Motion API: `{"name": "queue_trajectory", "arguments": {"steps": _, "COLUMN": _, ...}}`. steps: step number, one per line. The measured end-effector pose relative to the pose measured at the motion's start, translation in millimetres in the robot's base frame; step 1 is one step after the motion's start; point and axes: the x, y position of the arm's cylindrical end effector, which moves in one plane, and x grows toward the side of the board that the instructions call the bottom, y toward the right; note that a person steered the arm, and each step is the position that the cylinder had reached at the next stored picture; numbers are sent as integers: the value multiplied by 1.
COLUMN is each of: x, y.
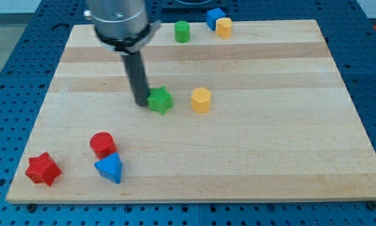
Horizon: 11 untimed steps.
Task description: Move the yellow heart closer to the green star
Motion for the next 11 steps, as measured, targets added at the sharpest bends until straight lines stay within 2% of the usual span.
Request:
{"name": "queue_trajectory", "arguments": {"steps": 1, "x": 0, "y": 39}}
{"name": "queue_trajectory", "arguments": {"steps": 2, "x": -6, "y": 34}}
{"name": "queue_trajectory", "arguments": {"steps": 3, "x": -48, "y": 20}}
{"name": "queue_trajectory", "arguments": {"steps": 4, "x": -89, "y": 56}}
{"name": "queue_trajectory", "arguments": {"steps": 6, "x": -156, "y": 209}}
{"name": "queue_trajectory", "arguments": {"steps": 7, "x": -201, "y": 253}}
{"name": "queue_trajectory", "arguments": {"steps": 8, "x": -227, "y": 256}}
{"name": "queue_trajectory", "arguments": {"steps": 9, "x": -233, "y": 201}}
{"name": "queue_trajectory", "arguments": {"steps": 10, "x": -221, "y": 147}}
{"name": "queue_trajectory", "arguments": {"steps": 11, "x": -166, "y": 101}}
